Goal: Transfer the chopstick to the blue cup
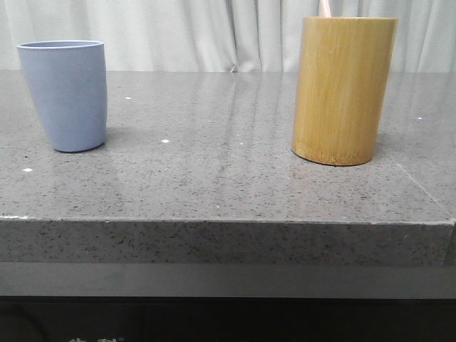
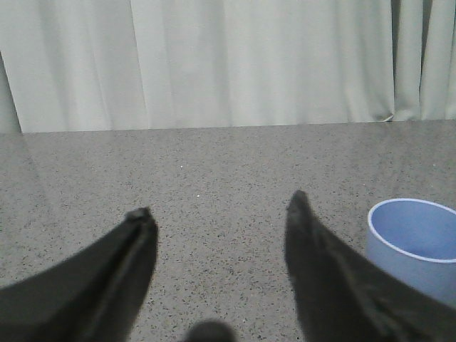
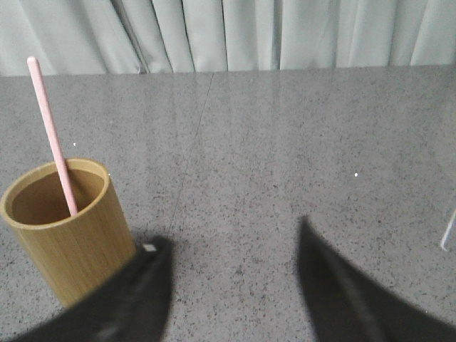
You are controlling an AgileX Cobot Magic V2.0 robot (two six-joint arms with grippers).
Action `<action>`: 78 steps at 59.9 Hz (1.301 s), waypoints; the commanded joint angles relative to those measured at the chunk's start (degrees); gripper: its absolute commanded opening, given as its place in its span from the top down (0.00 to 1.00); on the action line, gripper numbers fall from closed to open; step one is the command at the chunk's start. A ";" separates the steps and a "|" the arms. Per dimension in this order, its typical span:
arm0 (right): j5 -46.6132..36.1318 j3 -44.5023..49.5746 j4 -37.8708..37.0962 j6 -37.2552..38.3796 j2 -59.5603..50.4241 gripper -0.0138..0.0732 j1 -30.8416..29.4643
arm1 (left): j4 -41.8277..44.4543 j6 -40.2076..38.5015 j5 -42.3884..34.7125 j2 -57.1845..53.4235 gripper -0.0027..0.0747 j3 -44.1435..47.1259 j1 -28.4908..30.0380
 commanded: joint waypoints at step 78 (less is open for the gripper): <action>-4.14 -2.01 0.66 -0.39 0.45 0.10 -0.18 | -7.81 3.13 52.53 63.17 0.24 -60.68 -17.71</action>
